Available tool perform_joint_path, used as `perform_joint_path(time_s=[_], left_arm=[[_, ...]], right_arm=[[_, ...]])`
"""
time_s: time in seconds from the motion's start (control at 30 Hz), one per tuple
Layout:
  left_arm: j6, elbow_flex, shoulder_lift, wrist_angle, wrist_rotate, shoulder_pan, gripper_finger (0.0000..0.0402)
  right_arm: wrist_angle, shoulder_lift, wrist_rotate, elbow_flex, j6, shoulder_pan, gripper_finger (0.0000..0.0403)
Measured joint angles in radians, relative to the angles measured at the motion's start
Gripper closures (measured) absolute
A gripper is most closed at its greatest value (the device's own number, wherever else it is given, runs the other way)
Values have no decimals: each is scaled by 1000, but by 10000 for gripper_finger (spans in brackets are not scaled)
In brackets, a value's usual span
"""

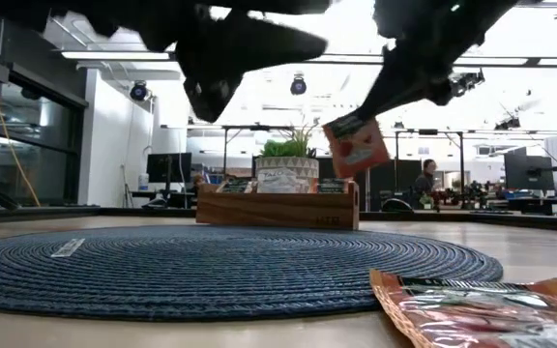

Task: Pick & Place Tea
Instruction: Put the orange tea bag into the right section of the wooden organizer

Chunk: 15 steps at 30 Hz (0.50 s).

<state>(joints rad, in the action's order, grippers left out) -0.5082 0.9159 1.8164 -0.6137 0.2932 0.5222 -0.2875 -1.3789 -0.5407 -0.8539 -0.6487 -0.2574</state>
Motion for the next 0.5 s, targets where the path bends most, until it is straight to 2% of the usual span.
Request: perform_joint_path(time_s=[0.2,0.5], left_arm=[[-65,-150,-2,-338,-18,-6,287],[-107,-312,-1,-613,16,-6,287]], right_arm=[[86,-1,5,0,166,146,403],[177,-16,200,0,249,391,403]])
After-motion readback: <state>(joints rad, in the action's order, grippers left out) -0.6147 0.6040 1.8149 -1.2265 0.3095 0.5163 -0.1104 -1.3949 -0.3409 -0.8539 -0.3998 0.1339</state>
